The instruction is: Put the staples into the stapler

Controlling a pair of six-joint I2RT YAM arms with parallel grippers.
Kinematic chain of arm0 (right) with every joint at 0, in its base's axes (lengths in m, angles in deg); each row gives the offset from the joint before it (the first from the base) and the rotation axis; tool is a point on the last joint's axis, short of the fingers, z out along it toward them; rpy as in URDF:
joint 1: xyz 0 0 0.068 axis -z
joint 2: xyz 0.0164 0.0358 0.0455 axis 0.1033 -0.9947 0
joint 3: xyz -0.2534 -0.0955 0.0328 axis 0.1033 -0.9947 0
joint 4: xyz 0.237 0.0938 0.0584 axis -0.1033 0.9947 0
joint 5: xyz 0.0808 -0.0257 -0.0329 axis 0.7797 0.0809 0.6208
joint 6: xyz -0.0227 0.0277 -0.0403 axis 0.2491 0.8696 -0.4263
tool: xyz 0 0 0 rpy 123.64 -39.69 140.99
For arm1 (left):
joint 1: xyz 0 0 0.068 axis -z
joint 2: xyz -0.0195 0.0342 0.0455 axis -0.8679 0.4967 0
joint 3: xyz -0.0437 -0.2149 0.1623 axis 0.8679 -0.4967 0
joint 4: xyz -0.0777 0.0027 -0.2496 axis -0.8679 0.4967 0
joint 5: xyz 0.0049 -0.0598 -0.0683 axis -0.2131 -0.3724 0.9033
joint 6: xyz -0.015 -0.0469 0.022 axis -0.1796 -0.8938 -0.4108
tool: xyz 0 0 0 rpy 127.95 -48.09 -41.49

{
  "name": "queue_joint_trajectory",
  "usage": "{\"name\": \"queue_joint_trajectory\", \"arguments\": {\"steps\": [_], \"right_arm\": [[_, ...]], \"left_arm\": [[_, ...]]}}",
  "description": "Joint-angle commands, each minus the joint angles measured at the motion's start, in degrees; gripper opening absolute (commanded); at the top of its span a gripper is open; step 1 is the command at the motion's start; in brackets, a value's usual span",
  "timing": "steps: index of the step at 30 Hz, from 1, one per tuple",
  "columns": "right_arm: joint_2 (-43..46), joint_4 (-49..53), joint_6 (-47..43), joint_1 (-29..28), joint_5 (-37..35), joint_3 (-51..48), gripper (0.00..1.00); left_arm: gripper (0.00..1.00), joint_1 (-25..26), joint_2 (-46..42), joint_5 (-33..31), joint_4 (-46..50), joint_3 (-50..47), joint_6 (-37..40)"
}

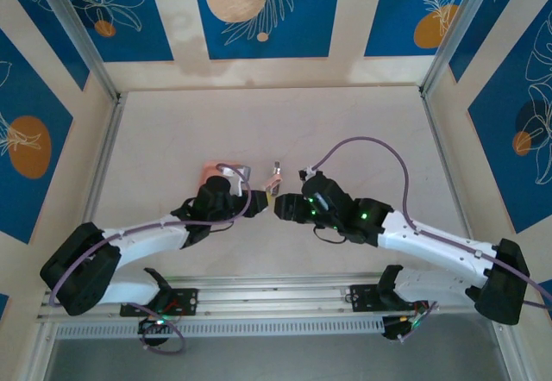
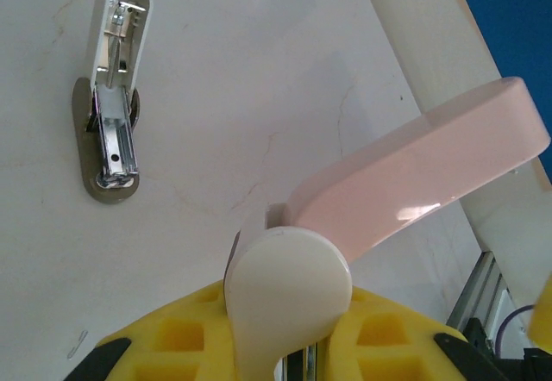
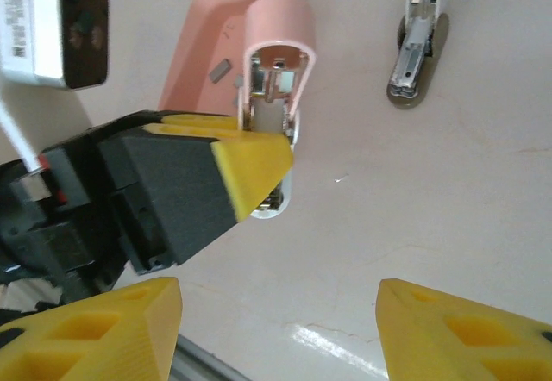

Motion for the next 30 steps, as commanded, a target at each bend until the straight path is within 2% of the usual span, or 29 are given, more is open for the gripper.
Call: {"name": "queue_joint_trajectory", "arguments": {"steps": [1, 13, 30], "right_arm": [[-1.3, -2.8, 2.4, -0.5, -3.7, -1.0, 0.61], [-4.7, -7.7, 1.0, 0.0, -3.9, -0.2, 0.62], [-12.2, -17.1, 0.5, 6.1, -0.2, 3.0, 0.62]], "left_arm": [[0.12, 0.7, 0.4, -0.8, -2.8, -0.5, -3.3], [0.12, 0.6, 0.2, -0.5, -4.1, -1.2, -4.1], [0.12, 0.7, 1.2, 2.3, -8.6, -1.6, -3.5]]}}
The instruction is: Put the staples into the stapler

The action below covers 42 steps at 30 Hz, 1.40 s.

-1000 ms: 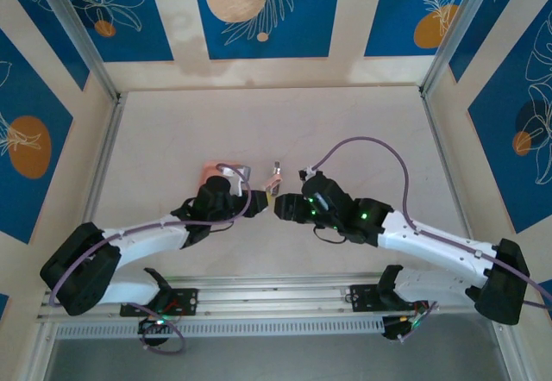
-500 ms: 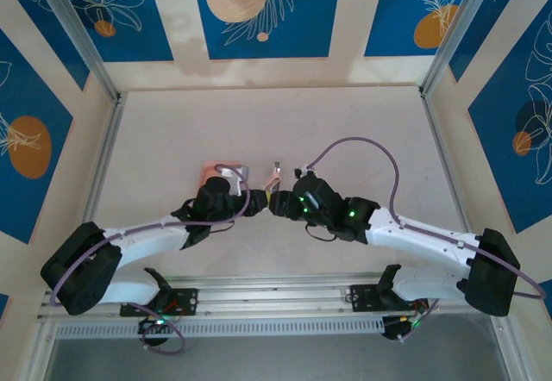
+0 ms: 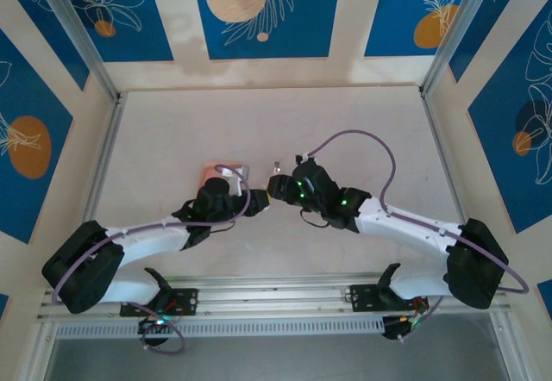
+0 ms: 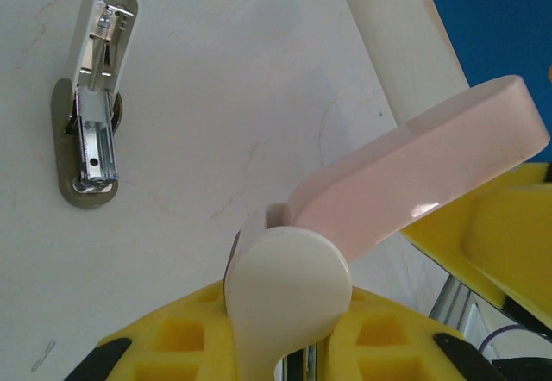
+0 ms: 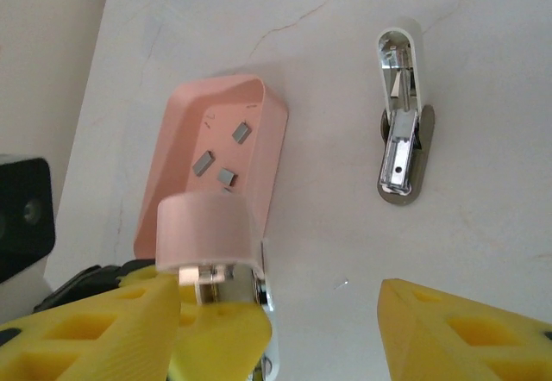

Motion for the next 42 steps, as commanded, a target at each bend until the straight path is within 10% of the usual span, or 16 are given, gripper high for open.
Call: {"name": "queue_joint_trajectory", "arguments": {"steps": [1, 15, 26, 42], "right_arm": [[-1.4, -3.3, -0.9, 0.2, 1.2, 2.5, 0.62], [-5.9, 0.2, -3.6, 0.7, 0.1, 7.1, 0.22], [-9.5, 24.4, -7.8, 10.3, 4.0, 14.5, 0.18], [-34.3, 35.1, -13.7, 18.2, 8.8, 32.6, 0.18]], "left_arm": [[0.12, 0.6, 0.4, 1.8, -3.5, -0.2, 0.2], [0.26, 0.7, 0.5, 2.0, -3.6, -0.2, 0.3], [0.8, 0.7, -10.3, -12.1, 19.2, 1.9, 8.2], [0.9, -2.0, -15.2, -22.9, 32.1, 2.0, 14.4]]}}
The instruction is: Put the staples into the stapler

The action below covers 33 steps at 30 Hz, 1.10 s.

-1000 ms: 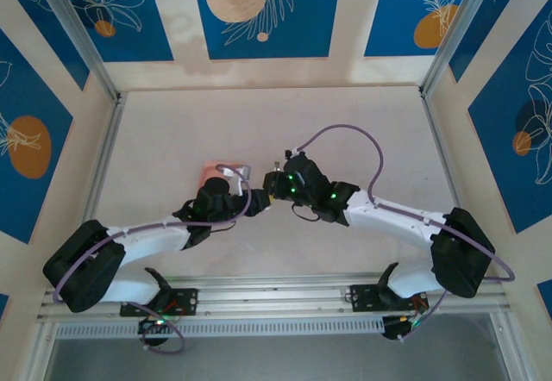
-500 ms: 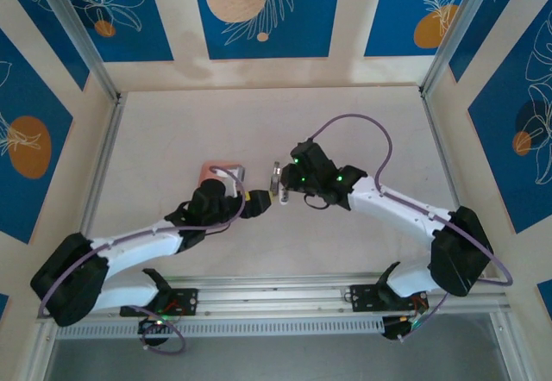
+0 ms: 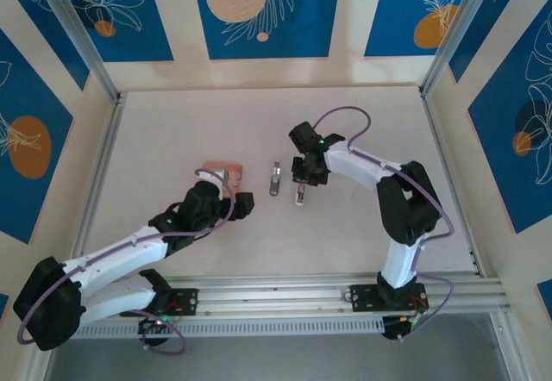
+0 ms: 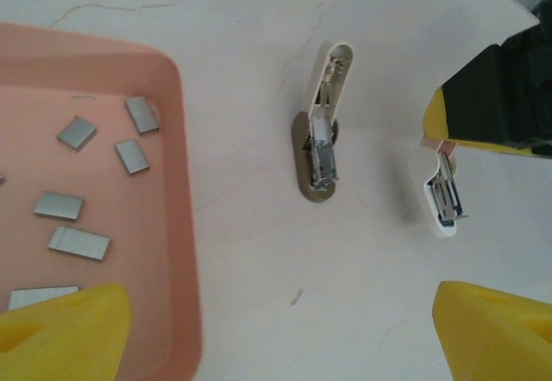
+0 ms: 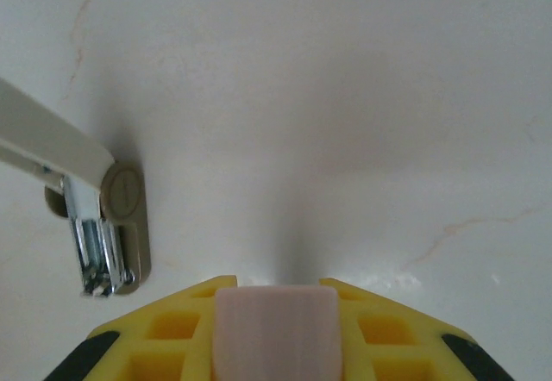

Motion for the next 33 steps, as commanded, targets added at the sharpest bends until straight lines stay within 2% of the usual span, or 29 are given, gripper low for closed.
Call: {"name": "queue_joint_trajectory", "arguments": {"steps": [1, 12, 22, 25, 28, 33], "right_arm": [[-3.4, 2.4, -2.2, 0.2, 1.4, 5.3, 0.18], [-14.7, 10.4, -5.4, 0.5, -0.1, 18.1, 0.18], [-15.6, 10.7, -6.1, 1.2, -0.5, 17.8, 0.2], [-15.3, 10.6, -6.1, 1.2, 0.1, 17.4, 0.27], [-13.9, 10.6, -6.1, 1.0, 1.3, 17.7, 0.39], [-7.3, 11.7, -5.6, 0.1, 0.2, 16.6, 0.55]], "left_arm": [[0.9, -1.3, 1.3, -1.1, 2.2, 0.5, 0.6], [0.87, -4.2, 4.2, 2.5, 4.5, 1.8, -1.1], [0.87, -4.8, 7.2, 5.7, 4.0, 2.9, -1.3], [0.86, -4.9, 7.9, 6.3, 4.3, 3.5, -1.5], [0.85, -5.2, 8.8, 7.5, 5.6, 4.6, -1.2], [0.85, -6.5, 12.1, 10.4, 13.4, 9.8, 0.7]]}}
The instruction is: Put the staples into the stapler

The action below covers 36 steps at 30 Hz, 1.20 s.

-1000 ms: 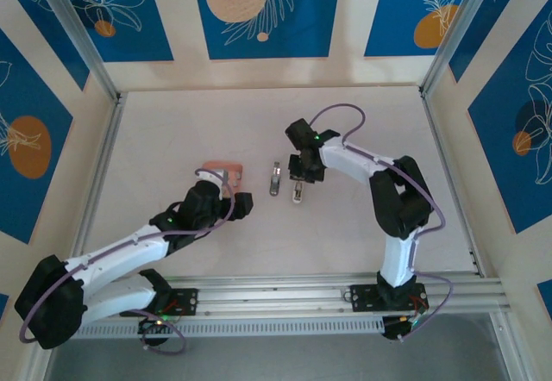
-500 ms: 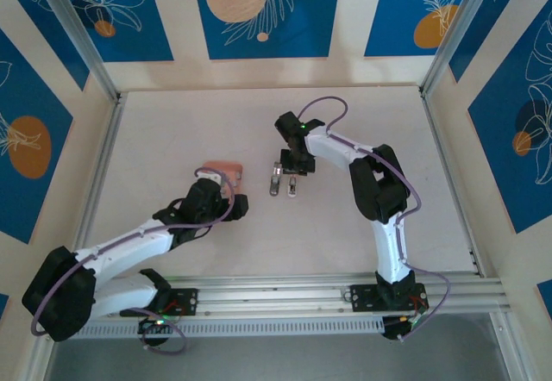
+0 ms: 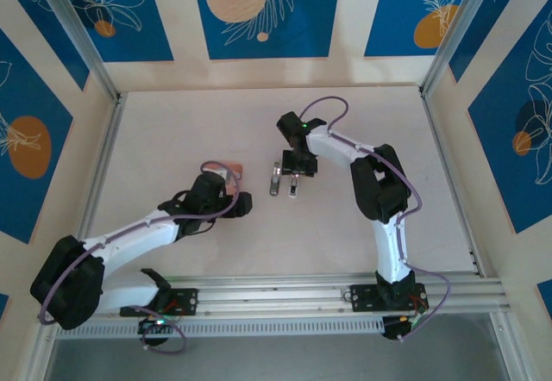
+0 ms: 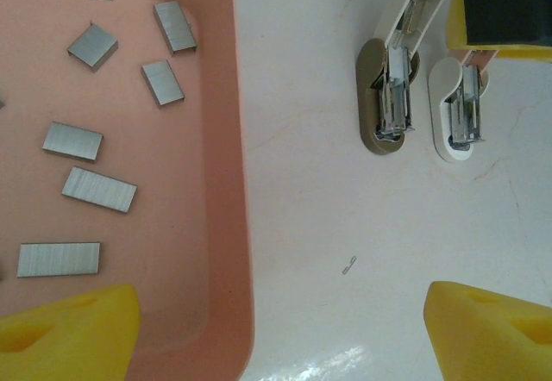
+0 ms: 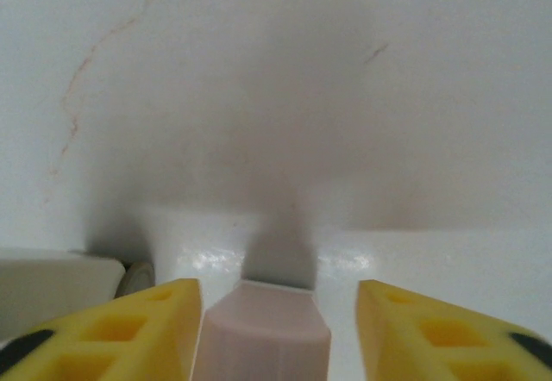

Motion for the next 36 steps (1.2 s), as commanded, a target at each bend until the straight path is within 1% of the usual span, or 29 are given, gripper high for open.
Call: {"name": "queue_joint_trajectory", "arguments": {"steps": [1, 5, 7, 9, 12, 16, 22, 28, 33, 36], "right_arm": [[8.0, 2.1, 0.5, -0.5, 0.0, -1.1, 0.56], [15.5, 0.6, 0.9, -0.6, -0.2, -6.1, 0.59], [18.9, -1.3, 1.2, -0.8, 1.0, -9.5, 0.59], [22.0, -3.1, 1.8, -1.3, 2.2, -13.2, 0.59], [25.0, -4.3, 3.0, -2.1, 3.8, -17.0, 0.59], [27.8, -5.2, 3.4, -4.5, 3.1, -19.4, 0.59], [29.0, -6.0, 3.3, -5.7, 2.7, -20.1, 0.59], [31.2, -8.4, 4.2, -5.9, 2.7, -21.5, 0.6], [31.9, -9.4, 4.0, -6.0, 3.8, -22.0, 0.6], [33.3, -12.1, 2.2, -7.1, 4.9, -22.8, 0.59]], "left_arm": [[0.85, -1.4, 2.3, 3.5, 7.0, 4.7, 1.7], [0.84, -2.1, 6.0, 7.0, 12.3, 9.1, 5.4], [0.83, -2.0, 8.4, 8.7, 14.2, 11.1, 7.5], [0.83, -2.0, 10.8, 8.9, 16.1, 13.2, 9.3], [0.83, -2.0, 13.6, 9.3, 17.4, 15.0, 11.6], [0.83, -2.0, 16.9, 10.5, 19.2, 17.6, 14.1], [0.83, -1.9, 19.4, 13.7, 18.7, 17.9, 14.4], [0.82, -1.7, 19.2, 15.8, 18.5, 17.2, 13.7], [0.82, -0.8, 18.4, 18.1, 14.7, 15.1, 11.5], [0.82, 0.1, 18.7, 18.9, 13.2, 14.8, 10.7]]}}
